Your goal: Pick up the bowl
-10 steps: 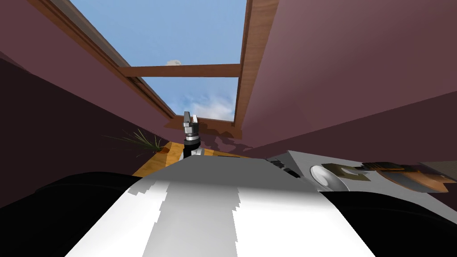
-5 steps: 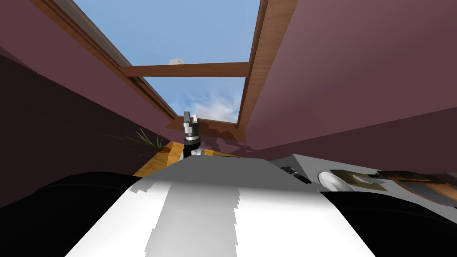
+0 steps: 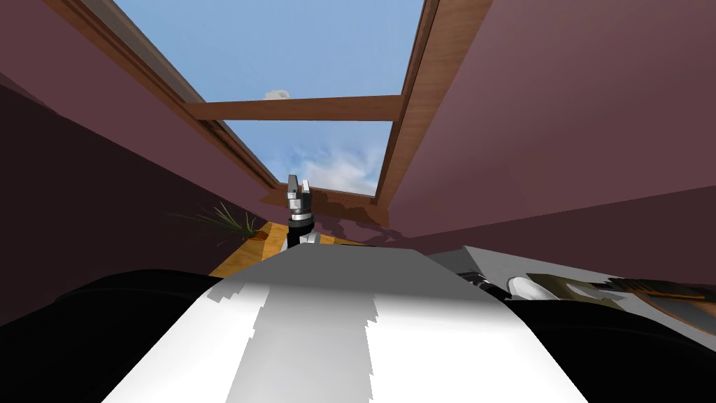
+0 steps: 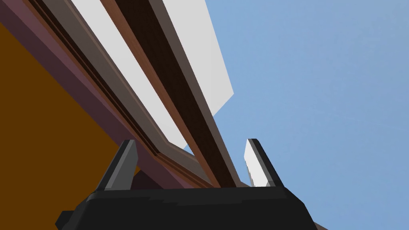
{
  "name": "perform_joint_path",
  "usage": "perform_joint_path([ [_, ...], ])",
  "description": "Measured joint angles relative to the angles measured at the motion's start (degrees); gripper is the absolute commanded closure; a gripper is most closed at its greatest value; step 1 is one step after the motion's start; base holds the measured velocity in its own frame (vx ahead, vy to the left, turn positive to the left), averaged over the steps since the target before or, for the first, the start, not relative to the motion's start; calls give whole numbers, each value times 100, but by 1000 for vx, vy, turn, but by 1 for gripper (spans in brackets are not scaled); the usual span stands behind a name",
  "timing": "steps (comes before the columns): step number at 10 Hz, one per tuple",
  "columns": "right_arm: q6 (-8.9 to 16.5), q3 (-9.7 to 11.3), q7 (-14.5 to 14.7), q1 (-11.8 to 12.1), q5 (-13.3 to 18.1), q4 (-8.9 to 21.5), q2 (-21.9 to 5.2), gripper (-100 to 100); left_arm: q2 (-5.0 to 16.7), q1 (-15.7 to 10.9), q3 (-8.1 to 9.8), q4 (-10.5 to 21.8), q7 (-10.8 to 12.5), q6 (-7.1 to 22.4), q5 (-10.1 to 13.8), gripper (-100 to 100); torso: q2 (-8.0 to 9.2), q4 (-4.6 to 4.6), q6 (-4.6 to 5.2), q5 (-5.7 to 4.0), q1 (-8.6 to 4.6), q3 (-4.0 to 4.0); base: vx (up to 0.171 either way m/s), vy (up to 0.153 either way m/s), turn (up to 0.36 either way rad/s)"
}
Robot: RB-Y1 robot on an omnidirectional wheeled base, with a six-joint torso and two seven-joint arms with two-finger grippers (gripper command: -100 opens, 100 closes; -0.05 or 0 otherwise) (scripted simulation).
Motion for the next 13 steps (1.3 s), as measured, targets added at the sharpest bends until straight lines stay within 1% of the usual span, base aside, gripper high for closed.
perform_joint_path([
  [1,65,-7,47,6,27,89,-25,-100,0,0,0,0,0,0,0,0,5,1,1,-2,-3,3,13,9,-3],
  [2,3,-21,120,-87,50,332,15,-100,0,0,0,0,0,0,0,0,14,3,1,-3,-8,7,14,5,3],
  [3,42,27,139,-97,81,470,-63,-100,0,0,0,0,0,0,0,0,16,3,1,-2,-10,9,33,-10,-6],
  [4,141,32,169,-26,109,544,-168,-100,0,0,0,0,0,0,0,0,12,3,2,-3,-15,7,32,-12,-6],
  [5,193,60,193,-59,133,668,-201,-100,0,0,0,0,0,0,0,0,11,2,1,-5,-16,6,26,-20,-13],
  [6,300,100,181,7,147,656,-292,-100,0,0,1,0,0,0,0,0,13,3,2,-4,-19,7,15,-21,-8],
  [7,283,75,243,-59,173,833,-276,-100,0,0,0,0,0,0,0,0,16,3,1,-7,-20,9,4,-10,3],
  [8,258,70,284,-83,184,920,-265,-100,0,-1,0,0,0,0,0,0,20,4,1,-6,-16,11,7,-28,-28],
  [9,426,191,184,8,183,784,-382,-100,1,0,1,0,0,0,0,0,20,4,2,-5,-21,12,7,-30,-10],
  [10,403,135,244,-66,208,956,-347,-100,0,-1,1,0,0,0,0,0,20,5,1,-8,-23,11,2,-13,7],
  [11,340,118,298,-94,213,1065,-349,-100,0,-1,0,0,0,0,0,0,21,5,1,-6,-18,12,-1,-36,-27],
  [12,436,195,240,-31,211,1016,-435,-100,1,0,1,0,0,0,0,0,23,5,2,-6,-24,13,3,-39,-18],
  [13,432,185,277,-117,237,1196,-405,-100,1,-1,1,0,0,0,0,0,22,5,1,-9,-26,13,8,-56,-27],
])
